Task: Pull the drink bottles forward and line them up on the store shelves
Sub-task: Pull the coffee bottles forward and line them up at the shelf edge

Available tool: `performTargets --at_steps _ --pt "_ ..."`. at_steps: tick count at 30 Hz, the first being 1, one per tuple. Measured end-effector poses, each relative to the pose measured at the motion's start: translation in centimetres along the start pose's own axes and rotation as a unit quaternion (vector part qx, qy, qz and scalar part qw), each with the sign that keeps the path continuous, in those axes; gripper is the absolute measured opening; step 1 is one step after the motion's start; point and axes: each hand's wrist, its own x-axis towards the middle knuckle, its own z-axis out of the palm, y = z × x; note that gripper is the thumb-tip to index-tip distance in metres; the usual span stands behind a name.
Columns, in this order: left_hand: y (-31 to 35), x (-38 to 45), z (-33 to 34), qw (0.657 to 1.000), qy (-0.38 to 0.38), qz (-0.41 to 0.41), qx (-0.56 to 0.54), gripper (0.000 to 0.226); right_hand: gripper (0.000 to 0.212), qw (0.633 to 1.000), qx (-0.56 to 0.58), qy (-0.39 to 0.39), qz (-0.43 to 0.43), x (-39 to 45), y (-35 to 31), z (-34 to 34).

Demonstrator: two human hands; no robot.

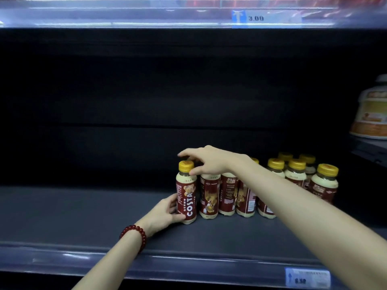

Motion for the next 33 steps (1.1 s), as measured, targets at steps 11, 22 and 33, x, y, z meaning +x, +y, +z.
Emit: performTargets --at_steps 11,22,33 --pt "1.7 -3.1 2.7 0.956 0.29 0.001 0.044 0.044 0.047 0.998 -0.047 0.013 0.037 -2.2 2.7 -0.2" --pt "3.3 -3.7 8.3 0.959 0.197 0.055 0.195 0.022 0.037 0.999 -0.044 -0.02 -0.001 -4.1 3.3 -1.5" --pt "3.2 -0.5 10.9 0.933 0.273 0.043 0.23 0.034 0.053 0.976 -0.157 0.055 0.14 -3.2 0.6 0.2"
